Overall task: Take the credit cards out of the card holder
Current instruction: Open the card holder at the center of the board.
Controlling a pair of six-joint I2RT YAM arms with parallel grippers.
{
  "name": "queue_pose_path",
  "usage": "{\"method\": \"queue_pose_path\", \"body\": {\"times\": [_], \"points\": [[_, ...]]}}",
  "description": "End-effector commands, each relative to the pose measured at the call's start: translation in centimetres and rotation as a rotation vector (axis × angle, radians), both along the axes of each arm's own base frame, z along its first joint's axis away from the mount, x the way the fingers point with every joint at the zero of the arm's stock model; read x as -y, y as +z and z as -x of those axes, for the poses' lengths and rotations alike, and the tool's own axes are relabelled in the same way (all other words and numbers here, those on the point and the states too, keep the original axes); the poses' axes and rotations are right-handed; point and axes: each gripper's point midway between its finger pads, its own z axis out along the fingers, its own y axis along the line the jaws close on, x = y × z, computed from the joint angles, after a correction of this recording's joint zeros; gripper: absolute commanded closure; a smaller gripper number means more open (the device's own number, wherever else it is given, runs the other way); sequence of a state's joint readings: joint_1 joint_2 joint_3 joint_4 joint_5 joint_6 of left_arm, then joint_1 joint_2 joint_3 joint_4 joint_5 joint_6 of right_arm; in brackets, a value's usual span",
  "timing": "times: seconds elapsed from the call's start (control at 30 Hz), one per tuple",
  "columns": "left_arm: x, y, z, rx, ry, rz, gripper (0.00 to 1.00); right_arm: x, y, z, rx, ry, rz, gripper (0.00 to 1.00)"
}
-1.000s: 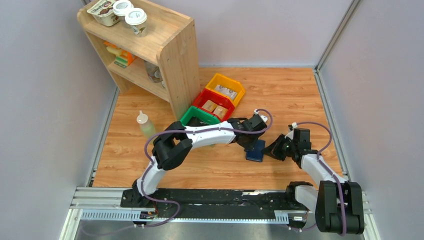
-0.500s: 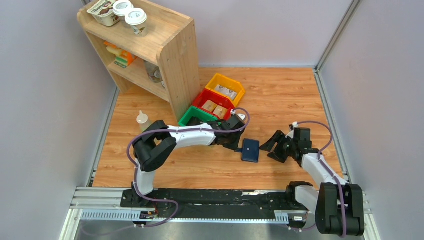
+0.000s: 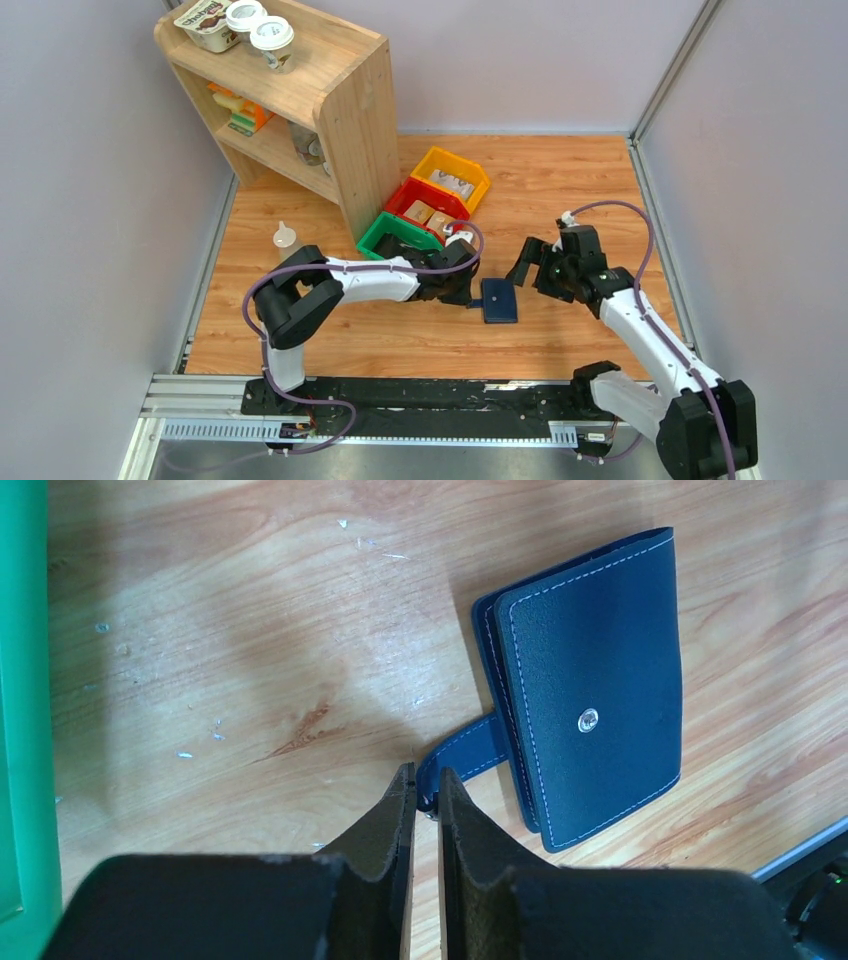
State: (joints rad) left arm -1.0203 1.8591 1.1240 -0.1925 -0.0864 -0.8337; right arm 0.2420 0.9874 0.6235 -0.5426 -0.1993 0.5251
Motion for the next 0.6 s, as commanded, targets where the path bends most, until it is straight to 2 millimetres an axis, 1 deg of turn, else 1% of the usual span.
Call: {"method": "queue_pose_path", "body": {"times": [0.0, 0.1, 0.13, 0.3, 0.4, 0.57], "points": [[0.8, 1.8, -0.1, 0.033, 0.043, 0.059, 0.89, -0.4, -0.5, 0.4, -0.033, 0.055, 0.143, 0.0], [1.0, 1.4, 0.4, 0.034, 0.029, 0.049, 0.89, -1.5, -1.2, 0.4, -0.058, 0.099, 0.208, 0.0], [1.0, 1.4, 0.6, 0.033, 0.022, 0.048, 0.9, -1.7, -1.2, 0.0, -0.045, 0.099, 0.238, 0.0], [0.9, 1.0, 1.5, 0.018, 0.012, 0.079, 0.92, -3.2, -2.4, -1.0, -0.07, 0.128, 0.306, 0.0], [1.0, 1.1, 1.8, 0.013, -0.014, 0.088, 0.92, -4.1, -3.3, -1.1, -0.108, 0.159, 0.316, 0.0], [0.7, 1.8, 1.8, 0.045, -0.045, 0.092, 0.93, -5.0, -5.4, -0.9, -0.143, 0.195, 0.357, 0.0]]}}
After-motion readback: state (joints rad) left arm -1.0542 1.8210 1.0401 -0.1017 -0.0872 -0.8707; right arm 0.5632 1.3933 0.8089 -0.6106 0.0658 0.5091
